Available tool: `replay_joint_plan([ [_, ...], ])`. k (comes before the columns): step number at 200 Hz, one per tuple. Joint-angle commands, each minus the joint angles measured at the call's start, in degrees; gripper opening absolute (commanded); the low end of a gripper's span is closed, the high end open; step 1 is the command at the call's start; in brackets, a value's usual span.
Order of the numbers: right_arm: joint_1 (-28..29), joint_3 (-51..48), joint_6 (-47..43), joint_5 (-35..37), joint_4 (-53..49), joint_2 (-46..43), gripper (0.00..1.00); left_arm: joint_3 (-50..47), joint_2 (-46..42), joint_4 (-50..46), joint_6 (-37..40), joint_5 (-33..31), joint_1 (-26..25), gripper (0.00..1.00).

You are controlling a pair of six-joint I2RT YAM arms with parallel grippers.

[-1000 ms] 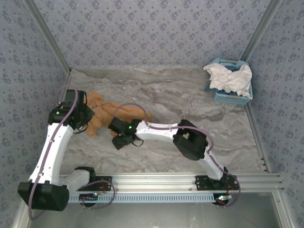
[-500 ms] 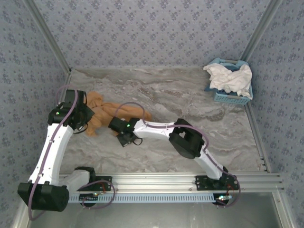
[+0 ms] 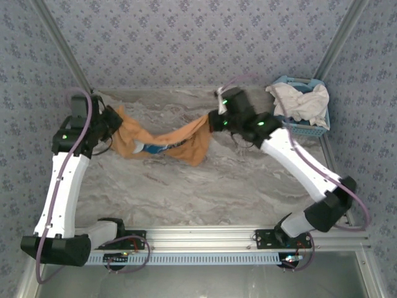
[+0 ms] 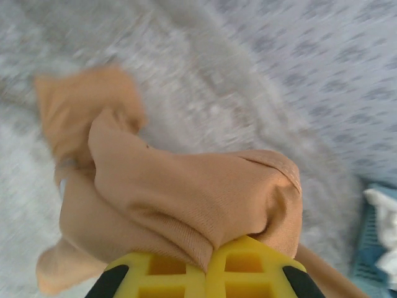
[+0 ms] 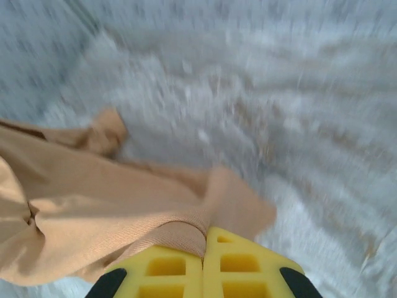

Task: Fold and stack the t-shirts

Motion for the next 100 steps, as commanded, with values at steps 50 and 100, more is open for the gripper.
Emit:
replay_joint_plan([
  [50,-7.1,8.1,-6.3,-9.3,-2.1,-14.4,0.00,9.2,-8.7,13.3,2.8,9.6,0.2,0.00],
  [100,-7.9,5.6,-4.0,-6.1,0.2,-26.2,0.00,8.8,-15.8,22.1,-1.2,10.2,0.1,0.00],
])
